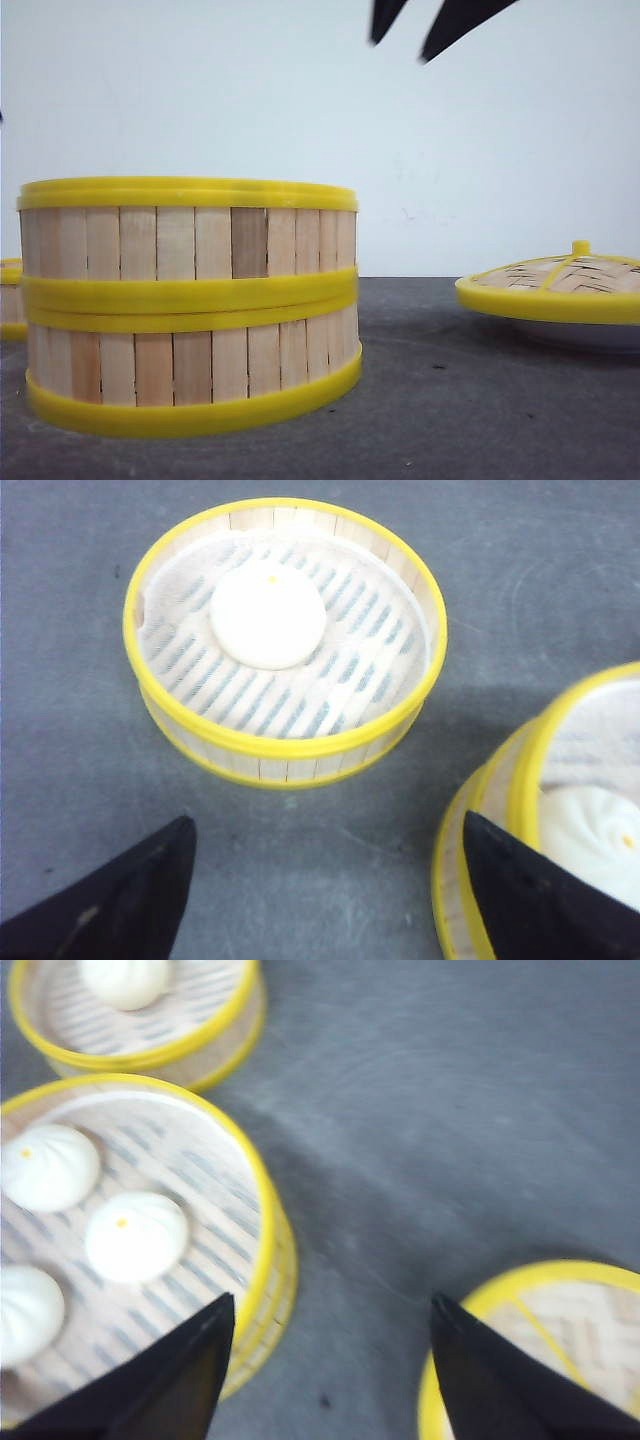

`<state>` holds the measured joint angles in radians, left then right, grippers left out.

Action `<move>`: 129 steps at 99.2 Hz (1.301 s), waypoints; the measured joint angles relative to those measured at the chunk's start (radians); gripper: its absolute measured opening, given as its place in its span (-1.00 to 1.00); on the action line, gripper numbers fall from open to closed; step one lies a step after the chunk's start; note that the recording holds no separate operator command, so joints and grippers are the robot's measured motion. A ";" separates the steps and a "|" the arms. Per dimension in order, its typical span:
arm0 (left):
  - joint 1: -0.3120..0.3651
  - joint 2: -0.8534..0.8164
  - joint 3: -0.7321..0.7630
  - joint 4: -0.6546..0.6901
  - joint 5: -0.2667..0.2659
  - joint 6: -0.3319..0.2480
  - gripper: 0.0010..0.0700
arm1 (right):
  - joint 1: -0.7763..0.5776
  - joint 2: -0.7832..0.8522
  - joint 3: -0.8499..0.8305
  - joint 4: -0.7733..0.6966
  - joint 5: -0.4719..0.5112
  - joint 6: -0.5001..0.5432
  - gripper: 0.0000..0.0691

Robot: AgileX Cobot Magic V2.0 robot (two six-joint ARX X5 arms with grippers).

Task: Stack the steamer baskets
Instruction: 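Raise the right gripper away from the stack, then move the left gripper to the rim of the one-bun basket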

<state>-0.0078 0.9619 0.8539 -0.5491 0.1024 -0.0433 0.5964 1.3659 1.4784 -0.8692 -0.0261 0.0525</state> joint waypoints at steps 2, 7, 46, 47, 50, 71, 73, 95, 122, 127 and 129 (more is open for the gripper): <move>0.005 0.019 0.007 -0.001 0.000 -0.002 0.47 | -0.005 -0.014 0.000 -0.012 0.002 -0.002 0.11; 0.018 0.067 0.027 0.003 0.000 -0.003 0.47 | -0.016 -0.051 -0.005 -0.039 0.004 -0.004 0.11; 0.115 0.409 0.233 0.022 0.005 -0.002 0.47 | -0.148 -0.292 -0.235 -0.091 0.057 -0.002 0.28; 0.118 0.416 0.239 0.022 0.005 -0.002 0.47 | -0.152 -0.298 -0.243 -0.091 0.057 0.000 0.30; 0.126 0.438 0.253 0.024 0.005 -0.002 0.47 | -0.164 -0.316 -0.264 -0.091 0.057 0.001 0.37; 0.183 0.583 0.324 0.055 0.005 -0.002 0.47 | -0.232 -0.398 -0.400 -0.104 0.058 0.008 0.60; 0.187 0.596 0.328 0.060 0.005 -0.002 0.47 | -0.235 -0.402 -0.408 -0.107 0.058 0.009 0.60; 0.200 0.745 0.404 0.077 0.005 -0.002 0.47 | -0.238 -0.449 -0.434 -0.118 0.057 0.018 0.61; 0.200 0.865 0.441 0.119 0.004 -0.002 0.46 | -0.238 -0.457 -0.434 -0.118 0.057 0.032 0.61; 0.200 0.874 0.441 0.124 0.004 -0.003 0.45 | -0.238 -0.457 -0.434 -0.117 0.057 0.033 0.61; 0.200 0.878 0.441 0.125 0.004 -0.003 0.45 | -0.238 -0.457 -0.434 -0.117 0.057 0.033 0.61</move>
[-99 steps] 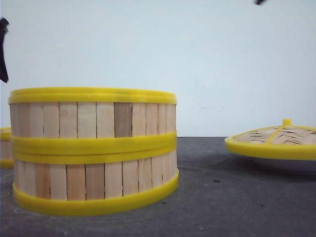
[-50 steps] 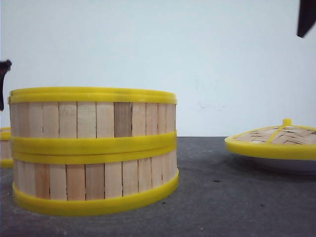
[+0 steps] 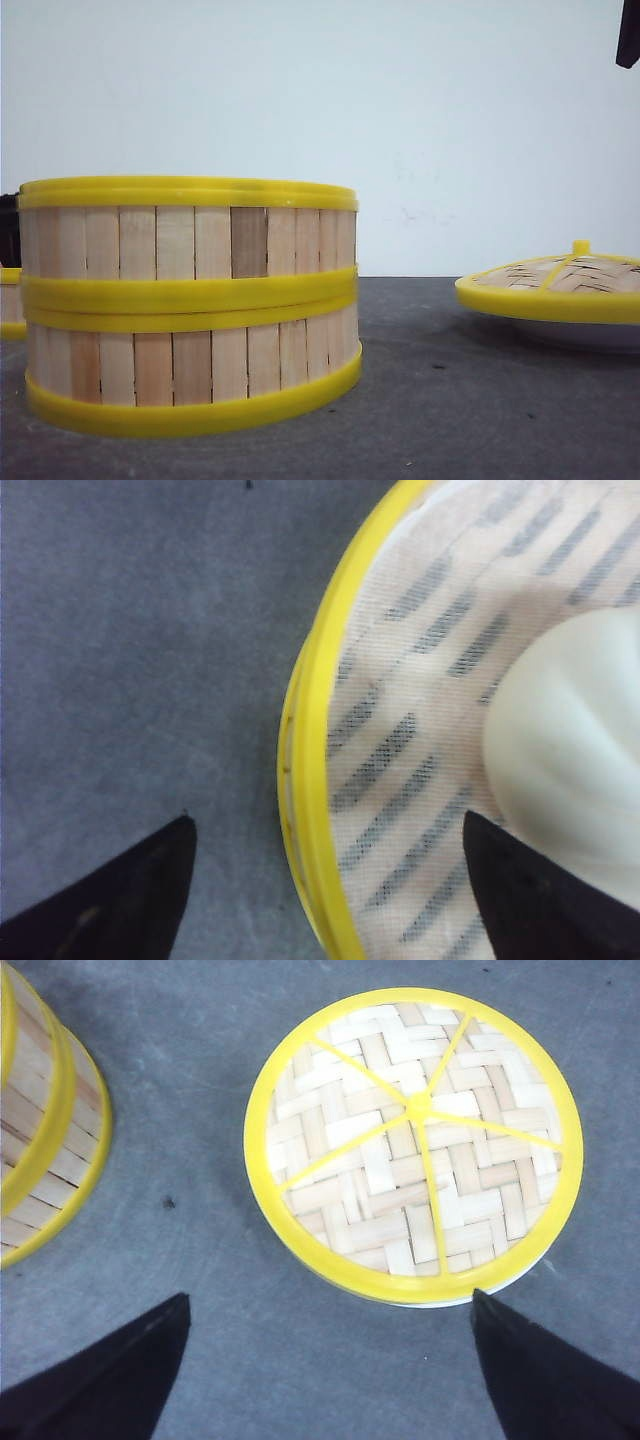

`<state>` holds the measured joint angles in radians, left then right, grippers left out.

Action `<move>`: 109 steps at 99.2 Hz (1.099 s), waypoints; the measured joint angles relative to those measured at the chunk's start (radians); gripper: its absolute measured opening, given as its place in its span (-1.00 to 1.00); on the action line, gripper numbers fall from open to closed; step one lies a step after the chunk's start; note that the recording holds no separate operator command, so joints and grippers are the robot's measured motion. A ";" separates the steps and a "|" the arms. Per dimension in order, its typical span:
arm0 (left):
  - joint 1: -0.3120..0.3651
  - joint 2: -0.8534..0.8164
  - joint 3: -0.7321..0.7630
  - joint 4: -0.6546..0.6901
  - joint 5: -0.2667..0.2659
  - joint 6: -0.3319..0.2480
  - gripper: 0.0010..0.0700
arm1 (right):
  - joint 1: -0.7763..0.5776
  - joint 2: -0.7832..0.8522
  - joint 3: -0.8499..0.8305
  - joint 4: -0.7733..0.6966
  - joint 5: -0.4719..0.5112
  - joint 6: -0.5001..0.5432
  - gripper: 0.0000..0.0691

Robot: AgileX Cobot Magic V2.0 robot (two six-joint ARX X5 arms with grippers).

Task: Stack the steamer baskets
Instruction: 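Move the left gripper to the rim of the one-bun basket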

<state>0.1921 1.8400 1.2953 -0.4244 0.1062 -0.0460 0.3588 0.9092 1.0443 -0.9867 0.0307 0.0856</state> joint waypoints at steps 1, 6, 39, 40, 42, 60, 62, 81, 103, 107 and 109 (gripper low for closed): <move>0.000 0.001 0.000 0.000 0.000 0.000 0.45 | 0.000 0.000 0.000 0.000 0.000 0.000 0.61; 0.000 0.008 0.000 0.000 0.000 0.000 0.39 | 0.000 0.000 0.000 0.000 0.000 0.000 0.61; -0.002 0.019 0.001 0.021 -0.002 -0.014 -0.69 | 0.000 0.000 0.000 0.000 0.000 0.006 0.61; -0.003 0.019 0.001 0.022 -0.003 -0.017 -0.71 | 0.000 0.000 0.000 0.000 0.000 0.006 0.61; -0.003 0.019 0.002 0.023 -0.006 -0.021 -0.75 | 0.000 0.000 0.000 0.000 0.000 0.007 0.61; -0.003 0.019 0.002 0.027 -0.005 -0.026 -0.94 | 0.000 0.000 0.000 -0.005 -0.004 0.009 0.61; -0.003 0.019 0.002 0.027 -0.005 -0.027 -0.94 | 0.000 0.000 0.000 -0.005 -0.003 0.009 0.61; -0.003 0.019 0.003 0.029 -0.005 -0.045 -0.95 | 0.000 0.000 0.000 -0.005 -0.005 0.020 0.61; -0.002 0.027 0.092 -0.063 -0.008 -0.043 -0.95 | 0.000 0.000 0.000 -0.012 -0.012 0.024 0.61; -0.001 0.027 0.119 -0.084 -0.010 -0.041 -0.95 | 0.000 0.000 0.000 -0.012 -0.012 0.024 0.61; 0.000 0.027 0.134 -0.096 -0.010 -0.040 -0.95 | 0.000 0.000 0.000 -0.012 -0.013 0.024 0.61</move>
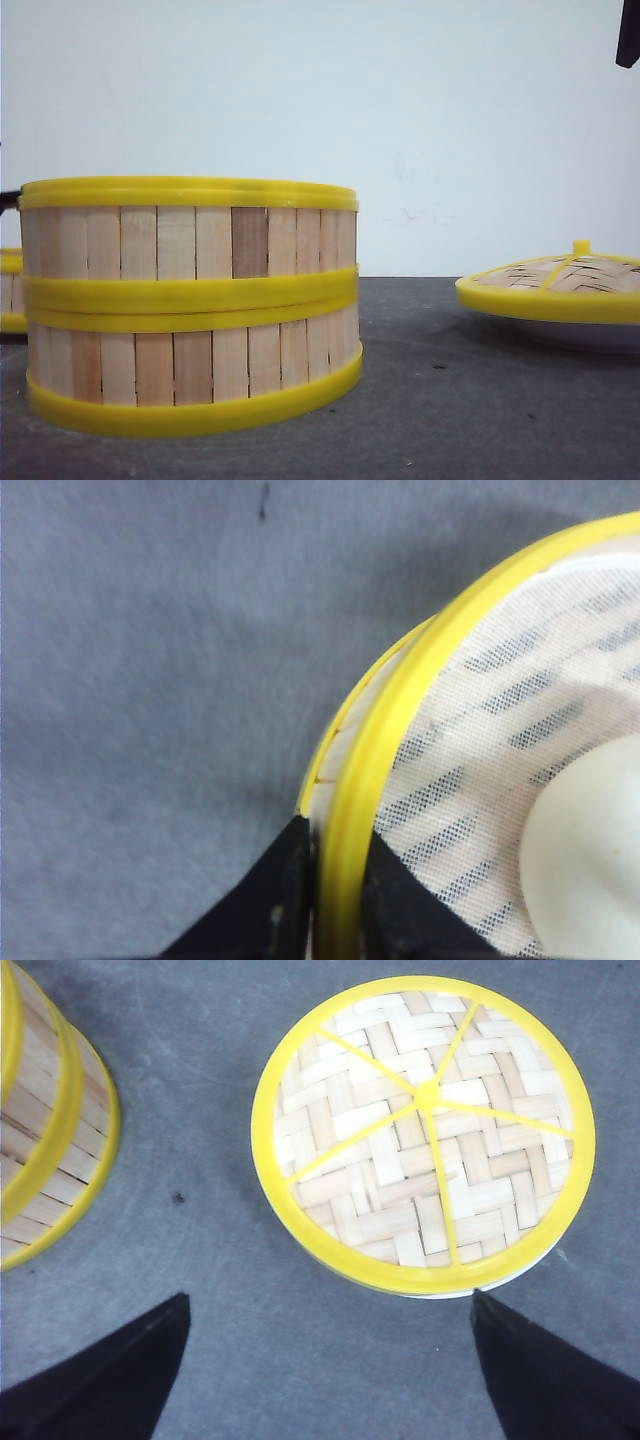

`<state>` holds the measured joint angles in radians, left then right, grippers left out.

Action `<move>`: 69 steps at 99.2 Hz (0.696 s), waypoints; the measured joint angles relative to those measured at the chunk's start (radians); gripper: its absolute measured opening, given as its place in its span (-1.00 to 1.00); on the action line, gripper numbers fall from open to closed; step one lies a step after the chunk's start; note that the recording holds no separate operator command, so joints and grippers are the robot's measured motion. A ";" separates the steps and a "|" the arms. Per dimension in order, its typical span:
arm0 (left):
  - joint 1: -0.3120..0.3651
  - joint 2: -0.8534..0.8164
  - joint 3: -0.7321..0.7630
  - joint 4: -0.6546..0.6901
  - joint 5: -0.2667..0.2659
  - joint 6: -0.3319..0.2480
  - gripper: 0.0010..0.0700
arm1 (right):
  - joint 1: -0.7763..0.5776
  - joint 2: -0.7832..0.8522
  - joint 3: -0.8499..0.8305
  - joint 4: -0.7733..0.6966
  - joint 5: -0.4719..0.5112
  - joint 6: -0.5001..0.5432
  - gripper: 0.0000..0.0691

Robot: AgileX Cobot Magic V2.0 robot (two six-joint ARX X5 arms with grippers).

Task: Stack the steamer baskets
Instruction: 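Move the left gripper to the rim of the one-bun basket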

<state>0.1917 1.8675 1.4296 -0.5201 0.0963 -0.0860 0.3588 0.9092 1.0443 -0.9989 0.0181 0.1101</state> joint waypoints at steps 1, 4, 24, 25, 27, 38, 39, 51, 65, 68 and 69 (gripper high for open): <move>0.000 0.000 0.008 -0.006 0.000 0.000 -0.95 | 0.000 0.000 0.000 0.000 0.000 0.000 0.61; 0.002 0.000 0.033 -0.025 0.000 0.002 -0.95 | 0.000 0.000 0.000 0.000 -0.004 0.000 0.61; 0.006 0.000 0.184 -0.126 0.013 0.018 -0.95 | 0.000 0.000 0.000 0.000 -0.019 0.002 0.61; 0.006 0.000 0.194 -0.137 0.016 0.019 -0.95 | 0.000 0.000 0.000 0.000 -0.019 0.002 0.61; 0.006 0.000 0.203 -0.146 0.018 0.019 -0.95 | 0.000 0.000 0.000 0.000 -0.019 0.002 0.61; 0.007 0.000 0.274 -0.219 0.060 0.027 -0.95 | 0.000 0.000 0.000 0.000 -0.019 0.002 0.61; 0.007 0.000 0.280 -0.225 0.064 0.027 -0.95 | 0.000 0.000 0.000 0.000 -0.019 0.002 0.61; 0.007 0.000 0.358 -0.303 0.119 0.044 -0.95 | 0.000 0.000 0.000 0.001 -0.019 0.002 0.61; -0.001 0.000 0.438 -0.401 0.147 0.062 -0.95 | 0.000 0.000 0.000 0.014 -0.019 0.002 0.61; -0.005 0.000 0.452 -0.423 0.148 0.071 -0.95 | 0.000 0.000 0.000 0.016 -0.019 0.002 0.61; -0.007 0.000 0.456 -0.430 0.148 0.073 -0.95 | 0.000 0.000 0.000 0.017 -0.019 0.002 0.61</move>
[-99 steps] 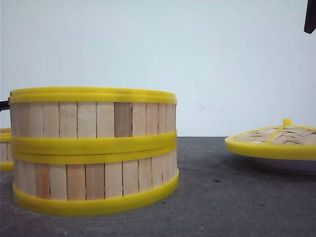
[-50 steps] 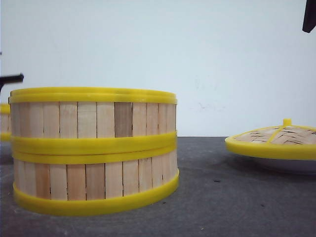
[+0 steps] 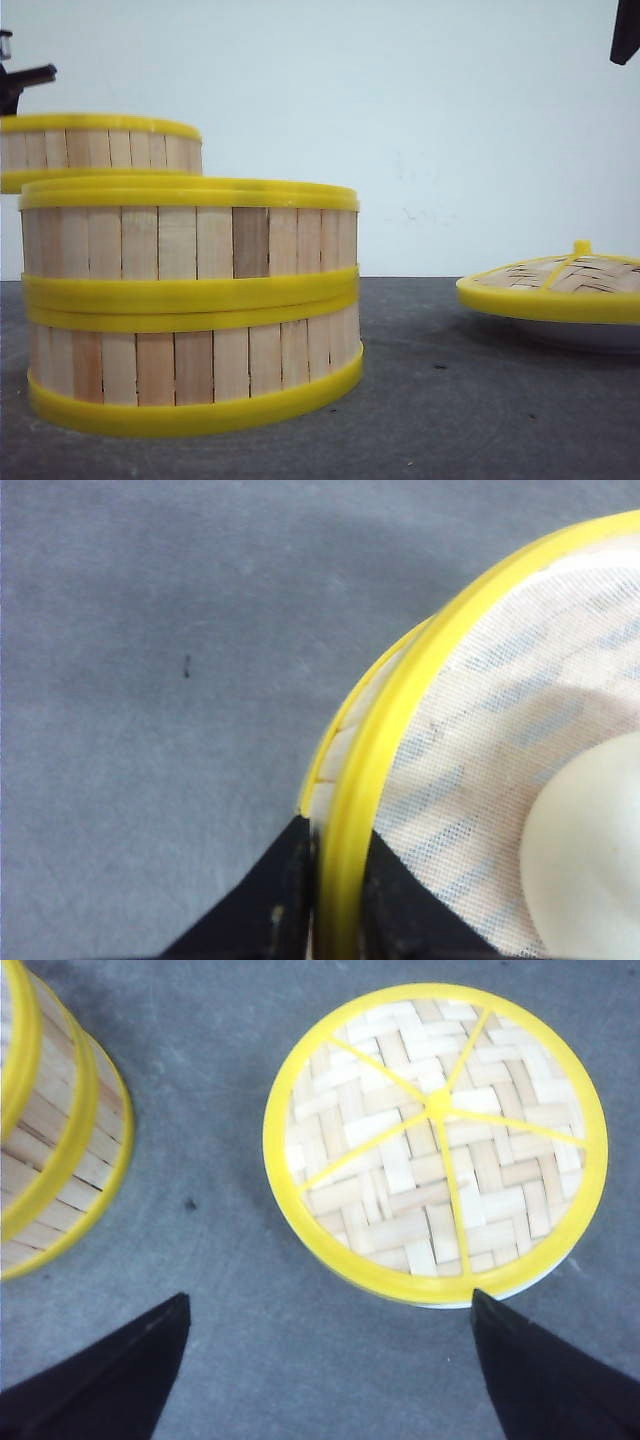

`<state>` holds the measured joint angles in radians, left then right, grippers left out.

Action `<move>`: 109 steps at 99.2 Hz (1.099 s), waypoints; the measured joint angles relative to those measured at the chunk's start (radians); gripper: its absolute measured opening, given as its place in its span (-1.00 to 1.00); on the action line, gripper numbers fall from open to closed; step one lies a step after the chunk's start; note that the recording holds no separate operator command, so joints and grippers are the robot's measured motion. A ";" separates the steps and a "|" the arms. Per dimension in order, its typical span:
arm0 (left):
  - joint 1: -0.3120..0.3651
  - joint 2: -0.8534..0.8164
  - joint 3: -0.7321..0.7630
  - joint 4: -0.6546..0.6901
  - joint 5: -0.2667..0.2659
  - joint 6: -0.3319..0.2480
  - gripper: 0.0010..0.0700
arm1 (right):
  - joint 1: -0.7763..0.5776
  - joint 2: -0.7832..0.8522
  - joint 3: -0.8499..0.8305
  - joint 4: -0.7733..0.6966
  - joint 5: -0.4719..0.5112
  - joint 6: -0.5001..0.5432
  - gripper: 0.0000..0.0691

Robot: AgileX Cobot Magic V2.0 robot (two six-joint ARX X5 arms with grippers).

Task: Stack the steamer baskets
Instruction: 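Move the left gripper to the rim of the one-bun basket, then grasp the one-bun basket with the left gripper and lift it over the stack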

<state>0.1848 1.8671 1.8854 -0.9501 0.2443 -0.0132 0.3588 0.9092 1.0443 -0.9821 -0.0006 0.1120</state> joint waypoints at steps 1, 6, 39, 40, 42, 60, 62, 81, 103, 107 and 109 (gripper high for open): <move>-0.002 0.000 0.004 -0.007 0.000 0.003 -0.95 | 0.000 0.000 0.000 0.000 0.000 0.000 0.61; -0.012 0.000 0.023 -0.042 0.000 0.022 -0.95 | 0.000 0.000 0.000 0.000 0.000 0.000 0.61; -0.116 -0.026 0.034 -0.161 -0.003 0.082 -0.95 | 0.000 0.000 0.000 0.000 -0.004 0.000 0.61; -0.118 -0.029 0.034 -0.164 -0.002 0.082 -0.95 | 0.000 0.000 0.000 0.000 -0.005 0.000 0.61; -0.124 -0.035 0.034 -0.171 -0.002 0.084 -0.95 | 0.000 0.000 0.000 0.000 -0.007 0.000 0.61; -0.171 -0.131 0.030 -0.205 -0.004 0.099 -0.95 | 0.000 0.000 0.000 0.000 -0.026 -0.003 0.61; -0.177 -0.145 0.026 -0.205 -0.004 0.099 -0.95 | 0.000 0.000 0.000 0.000 -0.026 -0.003 0.61; -0.230 -0.281 -0.054 -0.206 -0.003 0.103 -0.95 | 0.000 0.000 0.000 0.000 -0.026 -0.007 0.61; -0.261 -0.407 -0.226 -0.165 -0.006 0.102 -0.95 | 0.000 0.000 0.000 0.000 -0.027 -0.012 0.61; -0.267 -0.428 -0.254 -0.156 -0.007 0.100 -0.95 | 0.000 0.000 0.000 0.000 -0.027 -0.016 0.61; -0.270 -0.440 -0.267 -0.151 -0.008 0.099 -0.95 | 0.000 0.000 0.000 0.000 -0.027 -0.019 0.61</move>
<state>-0.0853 1.4269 1.6180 -1.1011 0.2363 0.0860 0.3588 0.9089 1.0443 -0.9825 -0.0273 0.0933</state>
